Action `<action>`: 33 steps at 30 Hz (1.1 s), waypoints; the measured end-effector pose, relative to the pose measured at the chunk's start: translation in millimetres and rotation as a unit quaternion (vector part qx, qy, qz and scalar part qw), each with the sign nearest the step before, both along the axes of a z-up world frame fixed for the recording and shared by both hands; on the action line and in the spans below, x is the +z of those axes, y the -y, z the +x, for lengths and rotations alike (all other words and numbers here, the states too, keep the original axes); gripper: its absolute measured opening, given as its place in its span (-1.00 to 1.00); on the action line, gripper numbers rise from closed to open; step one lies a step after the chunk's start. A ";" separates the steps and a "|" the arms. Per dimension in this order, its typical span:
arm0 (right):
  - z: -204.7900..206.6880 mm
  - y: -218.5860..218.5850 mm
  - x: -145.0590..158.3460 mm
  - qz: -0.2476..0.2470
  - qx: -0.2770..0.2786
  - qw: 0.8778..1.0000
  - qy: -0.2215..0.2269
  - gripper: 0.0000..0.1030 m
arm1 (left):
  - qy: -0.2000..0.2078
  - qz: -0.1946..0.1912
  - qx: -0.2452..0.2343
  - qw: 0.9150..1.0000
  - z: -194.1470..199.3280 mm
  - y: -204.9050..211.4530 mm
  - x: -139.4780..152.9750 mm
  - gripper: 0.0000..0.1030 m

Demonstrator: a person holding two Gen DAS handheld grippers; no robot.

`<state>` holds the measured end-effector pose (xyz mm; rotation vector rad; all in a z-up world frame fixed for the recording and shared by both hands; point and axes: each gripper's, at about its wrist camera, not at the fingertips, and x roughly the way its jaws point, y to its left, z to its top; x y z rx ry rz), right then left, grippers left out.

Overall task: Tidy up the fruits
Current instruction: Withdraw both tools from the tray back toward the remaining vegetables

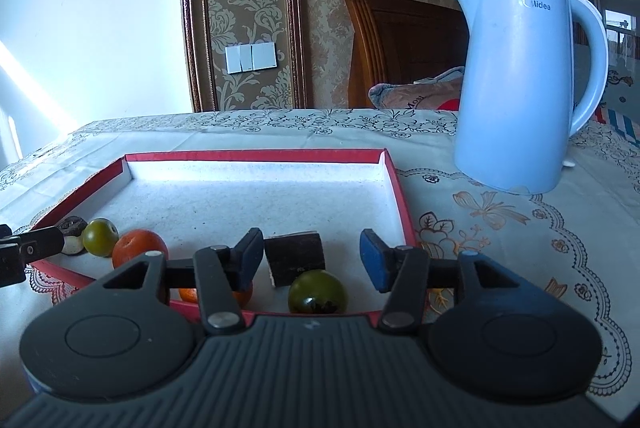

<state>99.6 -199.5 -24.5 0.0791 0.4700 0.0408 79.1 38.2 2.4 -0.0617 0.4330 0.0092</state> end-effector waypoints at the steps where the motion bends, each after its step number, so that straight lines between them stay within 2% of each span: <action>1: -0.2 0.2 0.1 0.001 0.000 1.000 0.001 -0.01 | -0.001 -0.003 -0.003 1.000 -0.2 -0.7 0.1 0.60; 10: -17.2 16.2 4.8 0.036 0.001 0.999 0.000 -0.01 | -0.013 -0.033 0.000 0.999 -9.1 -15.1 -0.1 0.60; 20: -54.3 27.4 4.9 0.071 0.040 0.997 0.000 -0.01 | -0.021 -0.006 -0.021 1.000 -18.8 -5.3 -2.7 0.60; 23: -63.0 27.3 5.6 0.079 0.059 0.995 -0.007 -0.01 | -0.022 -0.008 -0.019 1.000 -18.7 -5.7 -3.2 0.60; 27: -71.0 20.4 4.9 0.068 0.086 0.994 -0.019 -0.01 | -0.028 -0.018 -0.016 0.999 -16.3 -9.2 -3.8 0.60; 33: -78.4 1.0 5.9 0.020 0.116 0.993 -0.026 -0.01 | -0.034 -0.023 -0.025 0.999 -17.5 -10.6 -4.0 0.60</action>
